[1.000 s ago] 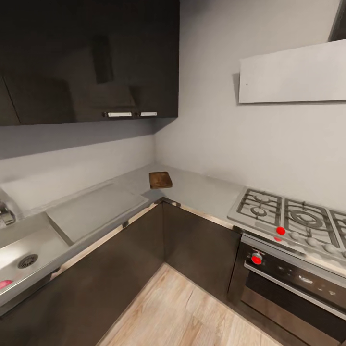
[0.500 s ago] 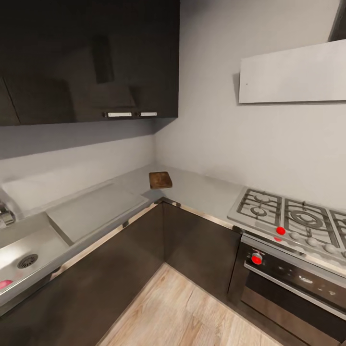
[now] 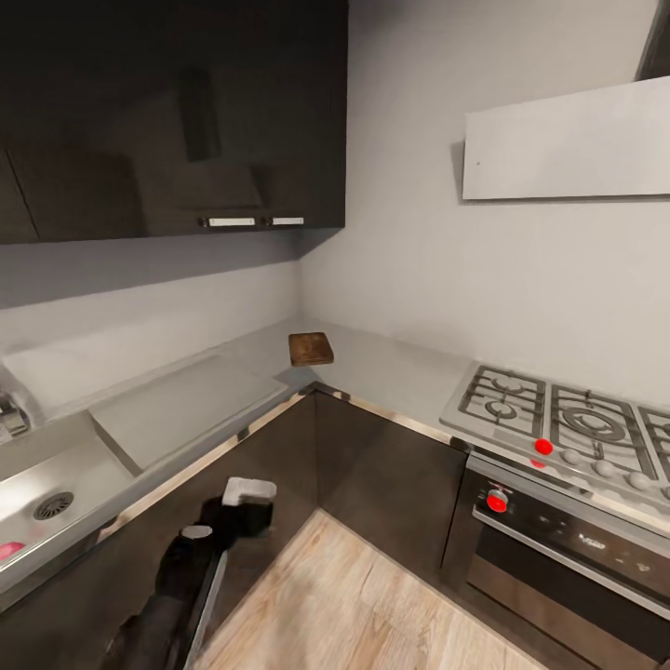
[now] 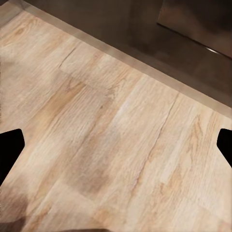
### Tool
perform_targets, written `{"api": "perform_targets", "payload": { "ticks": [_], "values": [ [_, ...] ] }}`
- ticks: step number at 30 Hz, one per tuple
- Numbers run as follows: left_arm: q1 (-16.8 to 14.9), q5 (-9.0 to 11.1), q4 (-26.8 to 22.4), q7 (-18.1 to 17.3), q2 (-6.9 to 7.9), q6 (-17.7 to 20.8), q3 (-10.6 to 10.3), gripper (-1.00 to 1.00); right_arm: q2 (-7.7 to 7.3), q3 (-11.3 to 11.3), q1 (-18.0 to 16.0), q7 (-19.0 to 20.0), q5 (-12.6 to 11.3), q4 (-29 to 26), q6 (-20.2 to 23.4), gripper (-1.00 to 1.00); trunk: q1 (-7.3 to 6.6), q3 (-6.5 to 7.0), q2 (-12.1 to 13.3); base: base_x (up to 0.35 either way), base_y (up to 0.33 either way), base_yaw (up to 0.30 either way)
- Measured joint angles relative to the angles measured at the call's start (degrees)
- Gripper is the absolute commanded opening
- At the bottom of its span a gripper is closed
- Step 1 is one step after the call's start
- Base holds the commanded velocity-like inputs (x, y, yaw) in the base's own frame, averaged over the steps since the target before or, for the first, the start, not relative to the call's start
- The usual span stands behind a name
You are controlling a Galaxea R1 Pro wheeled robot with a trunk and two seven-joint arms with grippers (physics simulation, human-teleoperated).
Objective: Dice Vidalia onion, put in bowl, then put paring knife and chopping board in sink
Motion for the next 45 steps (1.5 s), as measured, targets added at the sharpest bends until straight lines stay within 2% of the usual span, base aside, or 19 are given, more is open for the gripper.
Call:
{"api": "perform_targets", "payload": {
  "ticks": [1,2,3,4,5,7,8,9,11,13,16,17,18,19,21,25,45],
  "values": [
    [-7.0,0.2,0.0,-0.1,-0.04,5.3,0.0,1.0,0.04,0.0,0.0,0.0,0.0,0.0,0.0,1.0,0.0,0.0,0.0,0.0,0.0,0.0],
    [-11.3,0.5,0.2,-0.1,-0.05,8.4,0.0,1.0,0.06,0.0,0.0,0.0,0.0,0.0,0.0,1.0,0.0,0.01,0.0,0.0,0.0,0.0],
    [-17.2,0.9,1.1,0.0,-0.06,10.4,0.0,1.0,0.07,0.0,0.0,0.0,0.1,0.0,0.0,1.0,0.0,0.01,0.0,0.0,0.0,0.0],
    [-26.6,1.2,4.1,0.0,-0.12,11.4,0.0,1.0,0.06,-0.1,0.0,0.0,0.1,0.0,0.0,1.0,0.0,0.01,0.0,0.0,0.0,0.0],
    [-34.2,1.3,8.9,0.0,-0.14,11.7,0.0,1.0,0.03,-0.1,0.0,0.0,0.1,0.1,0.0,1.0,0.0,0.01,0.0,0.0,0.0,0.0],
    [-48.1,1.4,24.3,1.3,-0.07,11.8,0.1,1.0,-0.02,-0.1,0.0,0.0,0.1,0.1,0.0,1.0,0.0,0.01,0.0,0.0,0.0,0.0],
    [-53.6,1.3,30.1,4.1,-0.07,11.7,0.2,1.0,-0.07,-0.1,0.0,0.0,0.1,0.2,0.0,1.0,0.0,0.01,0.0,0.0,0.0,0.0],
    [-55.6,2.0,30.6,5.4,-0.08,11.7,0.2,1.0,-0.08,-0.1,0.0,0.0,0.1,0.3,0.0,1.0,-0.01,0.01,0.0,0.0,0.0,0.0],
    [-57.3,7.3,28.8,6.7,0.04,12.0,0.1,1.0,-0.05,-0.1,0.0,0.0,0.1,2.0,0.0,1.0,0.0,0.0,0.0,0.0,0.0,0.0],
    [-57.6,8.6,24.3,6.8,1.01,12.3,-0.2,1.0,-0.1,-0.1,0.0,0.0,0.1,3.2,0.1,1.0,-0.01,0.0,0.0,0.0,0.0,0.0],
    [-57.7,8.9,22.4,6.7,2.46,12.4,-0.3,1.0,0.23,-0.2,0.0,-0.1,0.0,11.5,1.2,1.0,-0.01,-0.01,0.0,0.048,0.0,0.0],
    [-57.7,9.0,22.3,6.7,2.73,12.5,-0.4,1.0,0.19,-0.2,0.1,0.6,-0.1,12.3,9.3,1.0,-0.01,-0.01,0.0,0.062,0.0,0.0],
    [-57.6,9.0,22.2,6.7,2.74,12.5,-0.4,1.0,0.18,-0.2,0.1,1.9,-0.1,12.4,13.4,1.0,-0.01,-0.01,0.0,0.026,0.0,0.0],
    [-57.5,9.0,22.2,6.7,2.69,12.4,-0.4,1.0,-0.04,-0.3,0.1,5.4,-0.1,12.4,18.6,1.0,0.0,-0.01,0.0,0.013,0.0,0.0],
    [-57.4,9.0,22.4,6.7,2.84,12.4,-0.4,1.0,-1.42,-0.4,0.1,9.9,-0.2,12.4,21.7,1.0,0.0,-0.01,0.0,0.004,0.0,0.0],
    [-57.3,9.0,22.4,6.7,3.0,12.4,-0.3,1.0,-1.94,-0.4,0.1,11.2,-0.2,12.4,22.5,1.0,-0.87,0.71,1.6,0.0,0.0,0.0],
    [-57.3,8.9,22.0,6.7,3.25,12.4,-0.2,1.0,-1.71,-0.3,0.1,11.3,-0.2,12.3,22.6,1.0,-5.27,4.31,9.6,0.0,0.0,0.0]
  ]
}}
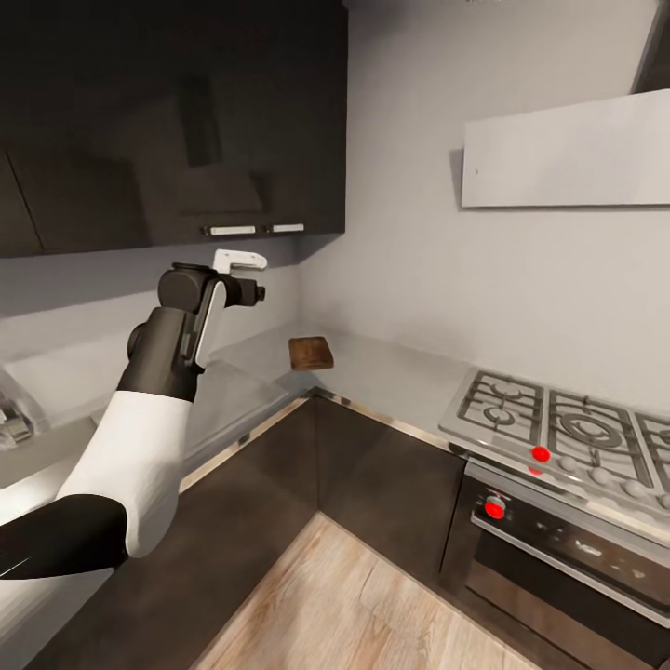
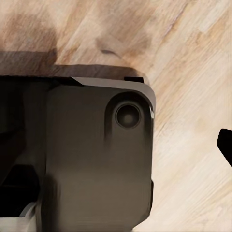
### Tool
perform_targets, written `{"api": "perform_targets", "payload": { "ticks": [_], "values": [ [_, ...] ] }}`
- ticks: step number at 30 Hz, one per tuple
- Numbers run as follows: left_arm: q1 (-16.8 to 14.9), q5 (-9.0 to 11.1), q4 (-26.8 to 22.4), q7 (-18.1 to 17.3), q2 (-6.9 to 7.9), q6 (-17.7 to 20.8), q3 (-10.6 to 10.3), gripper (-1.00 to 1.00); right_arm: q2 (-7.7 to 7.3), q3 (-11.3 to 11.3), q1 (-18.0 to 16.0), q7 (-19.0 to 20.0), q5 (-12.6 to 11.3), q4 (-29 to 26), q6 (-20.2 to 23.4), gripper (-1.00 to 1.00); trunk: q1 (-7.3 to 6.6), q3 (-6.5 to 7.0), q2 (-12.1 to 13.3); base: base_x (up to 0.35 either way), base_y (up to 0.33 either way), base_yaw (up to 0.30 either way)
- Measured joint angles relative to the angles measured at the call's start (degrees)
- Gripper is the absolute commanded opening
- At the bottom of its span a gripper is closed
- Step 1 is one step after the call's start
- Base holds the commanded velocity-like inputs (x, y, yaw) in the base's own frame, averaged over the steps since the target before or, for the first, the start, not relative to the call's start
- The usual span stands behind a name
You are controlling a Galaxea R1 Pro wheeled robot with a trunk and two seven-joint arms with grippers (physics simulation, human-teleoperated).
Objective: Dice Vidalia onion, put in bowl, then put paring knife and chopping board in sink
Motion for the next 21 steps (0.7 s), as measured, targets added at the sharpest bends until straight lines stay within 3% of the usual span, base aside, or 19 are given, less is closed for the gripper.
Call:
{"api": "perform_targets", "payload": {
  "ticks": [21],
  "values": [
    [0.1,0.0,0.5,0.0,0.12,-0.1,0.1,1.0,-0.18,0.1,0.0,-0.4,0.1,-0.2,0.1,1.0,-4.62,3.78,8.4,0.0,0.0,0.0]
  ]
}}
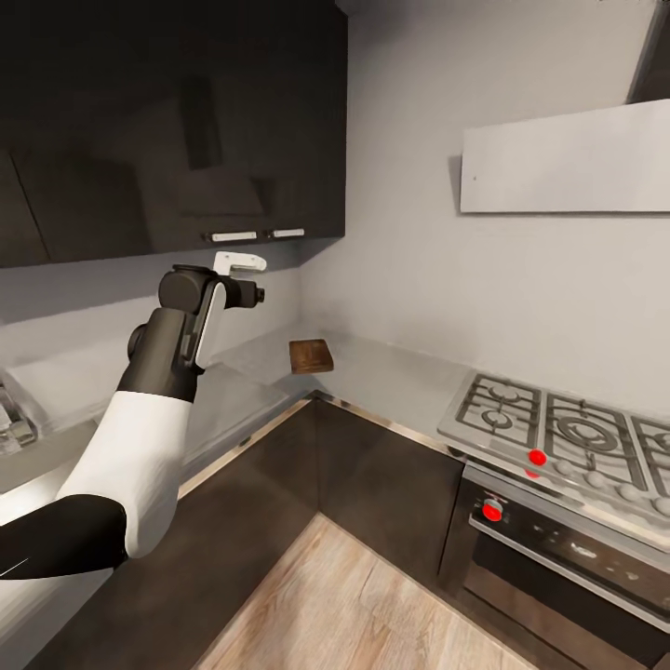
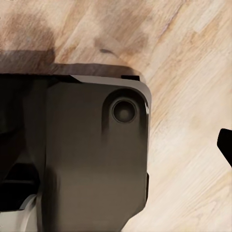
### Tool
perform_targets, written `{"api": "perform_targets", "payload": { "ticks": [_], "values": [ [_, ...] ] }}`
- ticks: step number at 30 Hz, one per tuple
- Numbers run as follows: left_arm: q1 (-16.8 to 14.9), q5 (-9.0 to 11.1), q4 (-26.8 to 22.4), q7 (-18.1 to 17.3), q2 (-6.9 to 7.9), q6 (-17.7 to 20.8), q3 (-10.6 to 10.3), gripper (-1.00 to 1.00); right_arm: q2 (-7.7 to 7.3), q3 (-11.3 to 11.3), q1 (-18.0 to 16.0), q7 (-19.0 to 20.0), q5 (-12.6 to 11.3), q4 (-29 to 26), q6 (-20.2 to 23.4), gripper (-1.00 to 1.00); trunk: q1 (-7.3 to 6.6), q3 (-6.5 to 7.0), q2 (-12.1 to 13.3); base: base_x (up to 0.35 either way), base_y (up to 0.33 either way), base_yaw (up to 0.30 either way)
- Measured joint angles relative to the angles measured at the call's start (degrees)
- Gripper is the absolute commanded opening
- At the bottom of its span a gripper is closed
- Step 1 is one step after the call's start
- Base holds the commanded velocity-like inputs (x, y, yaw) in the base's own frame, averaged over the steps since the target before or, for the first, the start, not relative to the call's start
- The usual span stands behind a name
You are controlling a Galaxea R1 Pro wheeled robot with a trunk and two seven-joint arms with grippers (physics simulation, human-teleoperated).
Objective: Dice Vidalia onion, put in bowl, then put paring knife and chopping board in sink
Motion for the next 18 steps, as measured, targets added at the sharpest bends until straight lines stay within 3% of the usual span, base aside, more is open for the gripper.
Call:
{"api": "perform_targets", "payload": {
  "ticks": [10,12,15,18],
  "values": [
    [0.3,0.0,0.0,0.0,0.13,0.0,0.1,1.0,0.12,0.0,0.0,0.1,0.0,0.0,0.0,1.0,-2.2,1.8,4.0,0.0,0.0,0.0],
    [0.4,-0.1,0.8,0.0,1.56,-0.1,0.2,1.0,0.15,0.0,0.0,0.1,0.0,0.0,0.0,1.0,-2.64,2.16,4.8,0.0,0.0,0.0],
    [0.4,0.0,0.7,0.0,2.05,-0.1,0.2,1.0,0.06,-0.1,0.0,0.0,0.0,0.0,0.0,1.0,-3.3,2.71,6.0,0.0,0.0,0.0],
    [0.4,0.1,1.6,0.1,1.78,0.0,0.3,1.0,-1.79,-0.2,0.0,-0.1,-0.1,0.0,-0.1,1.0,-3.96,3.25,7.2,0.0,0.0,0.0]
  ]
}}
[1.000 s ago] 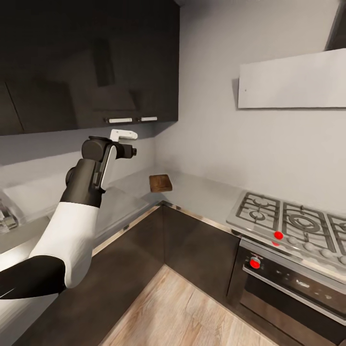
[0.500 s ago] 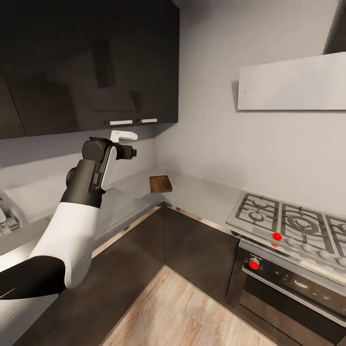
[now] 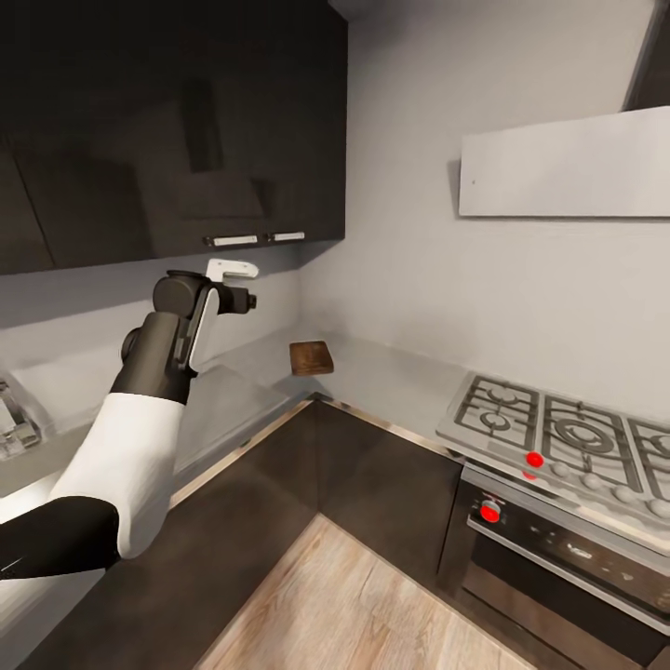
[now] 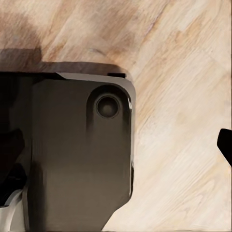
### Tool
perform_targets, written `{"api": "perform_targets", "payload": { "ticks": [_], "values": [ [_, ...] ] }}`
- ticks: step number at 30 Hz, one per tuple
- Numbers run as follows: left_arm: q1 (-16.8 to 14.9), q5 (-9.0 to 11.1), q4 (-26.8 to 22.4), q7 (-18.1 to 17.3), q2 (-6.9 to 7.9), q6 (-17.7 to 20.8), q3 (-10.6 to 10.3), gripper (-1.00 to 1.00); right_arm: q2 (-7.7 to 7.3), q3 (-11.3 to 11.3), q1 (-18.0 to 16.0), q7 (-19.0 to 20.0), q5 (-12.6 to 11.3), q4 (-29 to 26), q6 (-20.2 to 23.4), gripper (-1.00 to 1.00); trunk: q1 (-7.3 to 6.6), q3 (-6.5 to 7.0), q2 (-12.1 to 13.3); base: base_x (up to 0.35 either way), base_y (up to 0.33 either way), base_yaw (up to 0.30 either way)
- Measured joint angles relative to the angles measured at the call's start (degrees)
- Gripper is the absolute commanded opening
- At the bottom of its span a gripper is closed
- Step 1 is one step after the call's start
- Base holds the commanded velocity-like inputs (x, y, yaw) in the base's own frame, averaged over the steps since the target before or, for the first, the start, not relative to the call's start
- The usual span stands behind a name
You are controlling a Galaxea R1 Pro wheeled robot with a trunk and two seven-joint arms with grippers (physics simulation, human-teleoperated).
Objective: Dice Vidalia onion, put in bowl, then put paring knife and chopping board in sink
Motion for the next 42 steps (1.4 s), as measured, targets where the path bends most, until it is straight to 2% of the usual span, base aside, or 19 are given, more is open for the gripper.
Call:
{"api": "perform_targets", "payload": {
  "ticks": [1,3,5,9,11,12,15,25,27,30,42],
  "values": [
    [0.0,0.1,0.3,0.0,-0.09,0.0,0.4,1.0,-0.52,0.0,0.0,0.0,0.0,0.0,0.0,1.0,-0.22,0.18,0.4,0.0,0.0,0.0],
    [0.0,0.6,0.6,0.0,-0.77,0.0,2.8,1.0,-1.0,0.0,0.0,-0.1,0.0,0.0,0.0,1.0,-0.66,0.54,1.2,0.0,0.0,0.0],
    [0.0,0.7,0.9,0.1,-0.96,0.0,3.6,1.0,-1.12,-0.1,0.0,-0.2,-0.2,-0.1,0.0,1.0,-1.1,0.9,2.0,0.0,0.0,0.0],
    [0.0,0.7,1.2,0.1,-1.16,0.0,3.7,1.0,-1.02,-0.2,0.0,-0.3,-0.2,-0.1,0.0,1.0,-1.98,1.59,3.6,0.0,0.0,0.0],
    [0.0,0.8,0.9,0.1,-1.15,0.0,3.7,1.0,-1.05,-0.2,0.0,-2.1,-0.3,-0.1,-0.1,1.0,-2.42,1.92,4.4,0.0,0.0,0.0],
    [0.0,0.7,0.8,0.1,-1.07,0.0,3.7,1.0,-1.06,-0.2,0.0,-3.3,-1.0,-0.1,-0.1,1.0,-2.63,2.08,4.8,0.0,0.0,0.0],
    [0.0,0.8,0.8,0.1,-0.9,0.0,3.7,1.0,-1.07,-0.1,0.0,-3.4,-2.7,0.0,-0.2,1.0,-3.29,2.6,5.9,0.0,0.0,0.0],
    [0.0,0.8,1.0,0.1,-0.88,0.0,3.8,1.0,-0.94,0.0,0.0,-3.3,-2.9,0.0,-0.4,1.0,-3.29,2.6,6.0,0.011,0.0,0.0],
    [1.1,0.8,3.4,0.1,-0.88,0.0,3.7,1.0,-0.22,0.0,0.0,-3.5,-2.9,0.2,-0.1,1.0,-3.32,2.59,6.0,0.264,0.0,0.0],
    [1.4,0.8,4.6,0.1,-0.9,-0.1,3.7,1.0,0.32,0.0,0.0,-3.3,-2.9,0.4,0.1,1.0,-3.32,2.6,6.0,0.315,0.0,0.0],
    [1.5,0.7,6.9,0.1,-0.93,-0.1,3.7,1.0,0.46,0.0,0.0,-3.3,-2.9,0.4,0.9,1.0,-3.33,2.6,6.0,0.326,0.0,0.0]
  ]
}}
